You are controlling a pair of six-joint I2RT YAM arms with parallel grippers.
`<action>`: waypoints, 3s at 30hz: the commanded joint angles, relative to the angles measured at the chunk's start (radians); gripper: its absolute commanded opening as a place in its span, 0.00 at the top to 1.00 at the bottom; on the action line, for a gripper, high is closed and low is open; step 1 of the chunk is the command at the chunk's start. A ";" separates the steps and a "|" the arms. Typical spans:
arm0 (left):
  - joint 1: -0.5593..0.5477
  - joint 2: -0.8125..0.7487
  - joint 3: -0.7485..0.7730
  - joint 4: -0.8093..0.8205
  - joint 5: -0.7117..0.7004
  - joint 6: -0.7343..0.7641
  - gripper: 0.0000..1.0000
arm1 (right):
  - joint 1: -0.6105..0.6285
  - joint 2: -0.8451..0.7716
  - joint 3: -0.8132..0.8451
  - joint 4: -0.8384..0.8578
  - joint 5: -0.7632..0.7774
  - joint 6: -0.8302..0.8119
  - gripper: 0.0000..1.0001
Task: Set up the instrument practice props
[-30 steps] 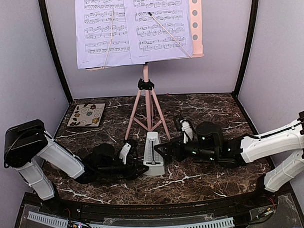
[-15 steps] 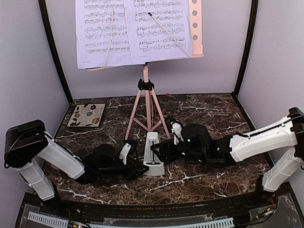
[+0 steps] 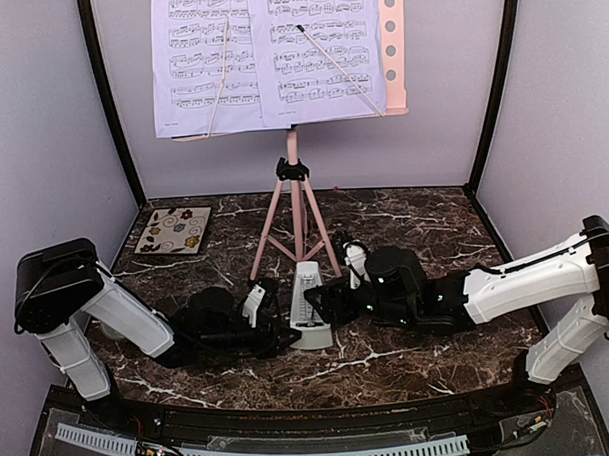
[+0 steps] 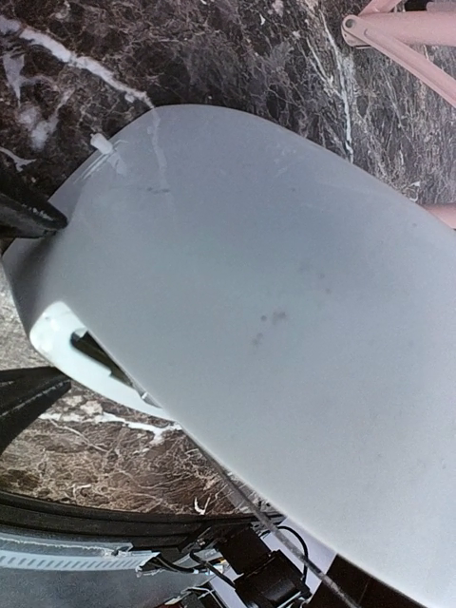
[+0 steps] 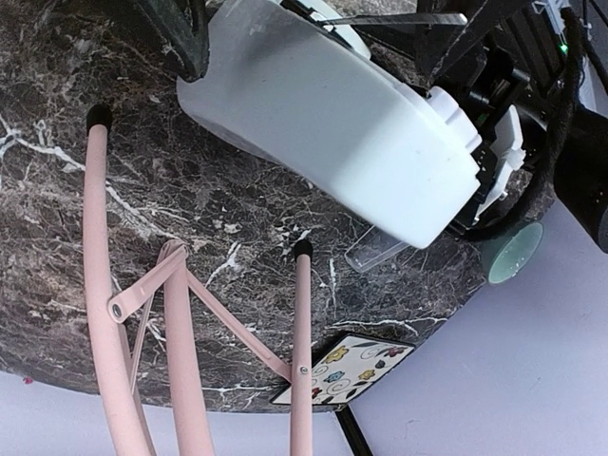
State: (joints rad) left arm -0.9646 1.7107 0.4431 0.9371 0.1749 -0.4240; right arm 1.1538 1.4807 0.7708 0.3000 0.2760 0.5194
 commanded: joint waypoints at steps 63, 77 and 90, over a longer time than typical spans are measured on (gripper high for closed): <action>0.519 -0.808 0.130 -0.936 -0.128 0.030 0.14 | -0.553 -0.570 -0.166 -0.295 -0.187 -0.053 0.00; 0.521 -0.656 0.071 -0.796 0.077 -0.015 0.08 | -0.728 -0.543 -0.364 -0.091 -0.434 0.050 0.00; 0.520 -0.586 0.019 -0.794 0.033 -0.069 0.01 | -0.736 -0.540 -0.497 0.014 -0.483 0.086 0.00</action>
State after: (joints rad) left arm -0.4484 1.1267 0.4694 0.1501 0.2455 -0.4690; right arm 0.4244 0.9390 0.3012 0.2253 -0.1673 0.5869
